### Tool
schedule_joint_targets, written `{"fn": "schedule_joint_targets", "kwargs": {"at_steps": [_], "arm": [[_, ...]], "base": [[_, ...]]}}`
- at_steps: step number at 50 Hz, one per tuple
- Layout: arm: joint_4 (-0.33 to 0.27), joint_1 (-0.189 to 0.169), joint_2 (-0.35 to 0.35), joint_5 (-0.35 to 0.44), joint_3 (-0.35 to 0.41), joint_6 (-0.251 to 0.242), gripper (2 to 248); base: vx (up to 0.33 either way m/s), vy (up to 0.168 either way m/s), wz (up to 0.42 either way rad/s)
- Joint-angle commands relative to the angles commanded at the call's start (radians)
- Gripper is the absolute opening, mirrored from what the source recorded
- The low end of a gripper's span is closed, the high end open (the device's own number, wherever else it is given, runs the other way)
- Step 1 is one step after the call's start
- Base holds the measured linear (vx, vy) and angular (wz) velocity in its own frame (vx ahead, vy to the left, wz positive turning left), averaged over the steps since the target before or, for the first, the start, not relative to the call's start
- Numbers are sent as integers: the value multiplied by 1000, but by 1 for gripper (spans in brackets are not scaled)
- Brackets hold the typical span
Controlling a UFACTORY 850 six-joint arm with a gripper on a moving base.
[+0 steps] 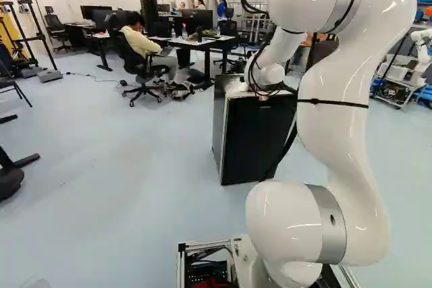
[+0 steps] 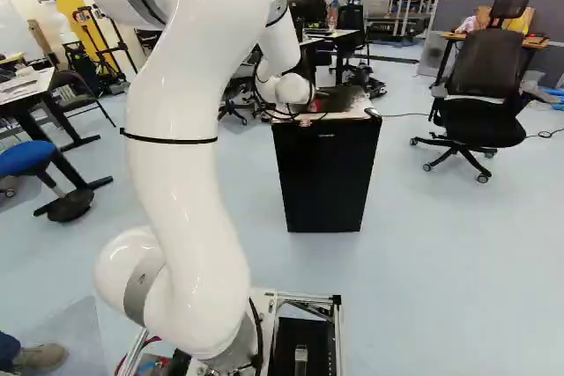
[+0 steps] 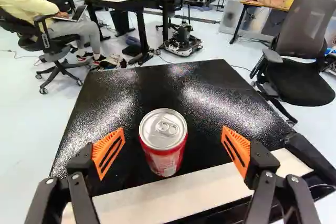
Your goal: Grab a drink from the fridge
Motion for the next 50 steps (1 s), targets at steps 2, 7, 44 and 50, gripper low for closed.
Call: {"fn": "schedule_joint_targets", "kwargs": {"at_steps": [2,7,44,50], "arm": [[0,0,0,0,0,0,247],[0,0,0,0,0,0,247],[0,0,11,0,1,0,100],[0,0,23,0,2,0,100]], "base": [[0,0,0],[0,0,0],[0,0,0],[0,0,0]]}}
